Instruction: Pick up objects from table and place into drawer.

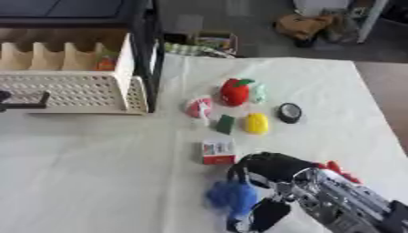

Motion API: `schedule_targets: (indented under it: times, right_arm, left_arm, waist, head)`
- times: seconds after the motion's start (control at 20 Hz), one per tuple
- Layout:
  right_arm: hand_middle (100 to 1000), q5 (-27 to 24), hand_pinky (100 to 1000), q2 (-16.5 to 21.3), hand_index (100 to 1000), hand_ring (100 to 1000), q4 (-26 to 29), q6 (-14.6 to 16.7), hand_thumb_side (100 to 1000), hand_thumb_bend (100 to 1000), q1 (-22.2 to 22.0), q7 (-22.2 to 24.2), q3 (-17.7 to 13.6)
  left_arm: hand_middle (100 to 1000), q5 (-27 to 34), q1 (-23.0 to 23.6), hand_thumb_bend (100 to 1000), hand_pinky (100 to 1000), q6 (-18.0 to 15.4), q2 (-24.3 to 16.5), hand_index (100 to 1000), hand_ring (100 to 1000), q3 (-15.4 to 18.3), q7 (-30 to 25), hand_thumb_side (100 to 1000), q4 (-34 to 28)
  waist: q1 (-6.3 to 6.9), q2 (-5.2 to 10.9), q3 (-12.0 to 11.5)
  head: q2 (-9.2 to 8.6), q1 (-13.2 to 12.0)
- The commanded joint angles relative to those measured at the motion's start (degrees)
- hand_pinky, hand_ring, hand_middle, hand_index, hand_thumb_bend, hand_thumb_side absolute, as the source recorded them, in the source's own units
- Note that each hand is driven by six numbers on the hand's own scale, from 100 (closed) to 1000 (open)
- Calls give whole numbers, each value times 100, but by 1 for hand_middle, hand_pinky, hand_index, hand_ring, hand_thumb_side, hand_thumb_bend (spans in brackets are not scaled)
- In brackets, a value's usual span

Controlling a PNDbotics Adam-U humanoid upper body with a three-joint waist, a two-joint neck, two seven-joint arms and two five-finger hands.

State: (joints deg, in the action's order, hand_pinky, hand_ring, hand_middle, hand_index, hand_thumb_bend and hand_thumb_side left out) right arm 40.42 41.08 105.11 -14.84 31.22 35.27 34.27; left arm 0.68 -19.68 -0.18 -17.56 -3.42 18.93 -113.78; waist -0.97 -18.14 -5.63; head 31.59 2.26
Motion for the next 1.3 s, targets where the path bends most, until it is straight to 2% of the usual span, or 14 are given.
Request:
schedule_targets:
  times: [0.05,0.3,0.4,0.5,0.7,0.85,0.9,0.95,1.05,1.3]
  right_arm:
    - [627,37,857,36,796,806,-26,-41,518,504,40,-131,-55]
    - [573,0,846,16,773,787,-64,-147,496,424,52,-365,-48]
    - [548,8,841,11,753,780,-93,-175,477,361,46,-435,-46]
    - [550,18,839,6,754,780,-132,-192,461,340,33,-486,-41]
    - [557,39,834,8,754,775,-215,-167,363,288,-1,-498,-30]
    - [556,52,828,15,749,767,-291,-147,238,160,-17,-484,-45]
    - [555,61,826,20,748,766,-311,-141,221,142,-16,-480,-51]
    - [553,77,820,28,743,761,-329,-141,155,100,-12,-481,-59]
    - [547,120,811,43,735,753,-352,-136,106,100,-4,-485,-67]
    - [514,126,793,67,698,718,-350,-182,100,100,14,-558,-105]
  left_arm:
    - [511,24,-58,100,602,7,-19,765,360,-8,-24,408,-81]
    - [512,27,-50,100,602,12,-3,765,360,-6,-27,408,-81]
    - [512,26,-44,100,603,12,1,766,360,-8,-31,406,-81]
    - [512,25,-36,100,603,16,10,766,360,-8,-33,405,-81]
    - [512,26,-32,100,603,12,27,765,360,-3,-34,407,-81]
    - [511,31,-34,100,603,4,29,765,360,0,-29,410,-81]
    - [511,33,-35,100,602,-2,29,764,360,1,-27,410,-81]
    - [510,36,-37,100,602,-7,29,764,360,1,-26,412,-81]
    - [509,42,-38,100,601,-15,28,764,360,0,-26,414,-81]
    - [510,61,-30,100,602,-11,38,764,360,-17,-52,414,-81]
  waist:
    - [7,92,-5]
    - [2,84,-10]
    - [1,78,-15]
    - [1,74,-17]
    - [-1,65,-22]
    - [2,59,-24]
    - [3,59,-24]
    - [2,58,-22]
    - [1,58,-20]
    - [-3,62,-10]
  head:
    - [-73,23]
    - [-79,22]
    - [-80,29]
    - [-85,34]
    - [-83,38]
    - [-85,45]
    - [-84,48]
    - [-86,53]
    - [-91,62]
    - [-101,76]
